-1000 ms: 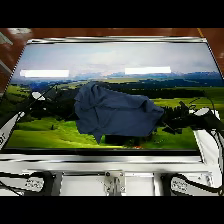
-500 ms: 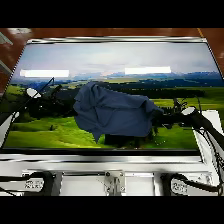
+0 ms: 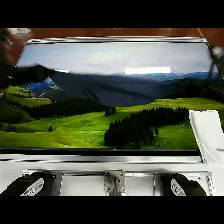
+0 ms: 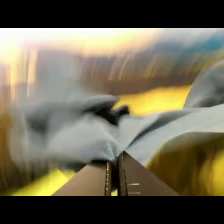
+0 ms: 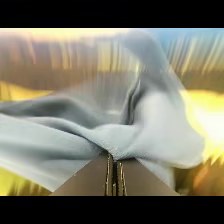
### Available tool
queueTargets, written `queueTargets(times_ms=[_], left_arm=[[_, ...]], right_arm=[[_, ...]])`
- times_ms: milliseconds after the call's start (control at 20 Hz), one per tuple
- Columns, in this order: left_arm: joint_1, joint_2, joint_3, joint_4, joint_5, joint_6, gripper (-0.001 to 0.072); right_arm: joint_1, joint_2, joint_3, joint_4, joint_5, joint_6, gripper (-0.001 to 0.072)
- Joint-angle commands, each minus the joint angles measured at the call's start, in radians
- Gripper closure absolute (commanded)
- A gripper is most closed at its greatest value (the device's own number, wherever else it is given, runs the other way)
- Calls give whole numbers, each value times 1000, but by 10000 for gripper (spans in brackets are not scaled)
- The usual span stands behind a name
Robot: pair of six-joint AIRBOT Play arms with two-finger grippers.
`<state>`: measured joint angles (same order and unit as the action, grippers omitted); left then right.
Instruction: Fold the shirts.
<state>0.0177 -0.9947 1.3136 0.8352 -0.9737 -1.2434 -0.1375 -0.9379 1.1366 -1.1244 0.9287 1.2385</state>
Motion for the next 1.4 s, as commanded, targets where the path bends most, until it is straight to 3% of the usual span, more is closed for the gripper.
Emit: queueTargets(times_ms=[0,300,450,500,650,800,1000,1200,1350], left_arm=[[0,231,195,2,132,1,667],[0,417,273,89,106,-6,667],[0,426,272,224,-8,-90,667],[1,418,266,264,-49,-92,667],[1,389,197,412,-98,-211,668],[1,309,90,476,-96,-228,668],[0,97,-1,471,-79,-228,667],[0,-173,-9,435,22,-228,667],[0,-342,-9,311,84,-229,666]], right_arm=[[2,189,253,-89,12,41,648],[1,339,399,-105,190,94,647],[1,352,399,-162,365,171,647],[2,340,399,-185,423,183,647],[1,266,399,-237,592,246,647],[2,129,386,-221,690,270,647],[2,-66,298,-219,586,270,647],[2,-322,242,-218,278,270,647],[2,-481,241,-178,61,282,646]])
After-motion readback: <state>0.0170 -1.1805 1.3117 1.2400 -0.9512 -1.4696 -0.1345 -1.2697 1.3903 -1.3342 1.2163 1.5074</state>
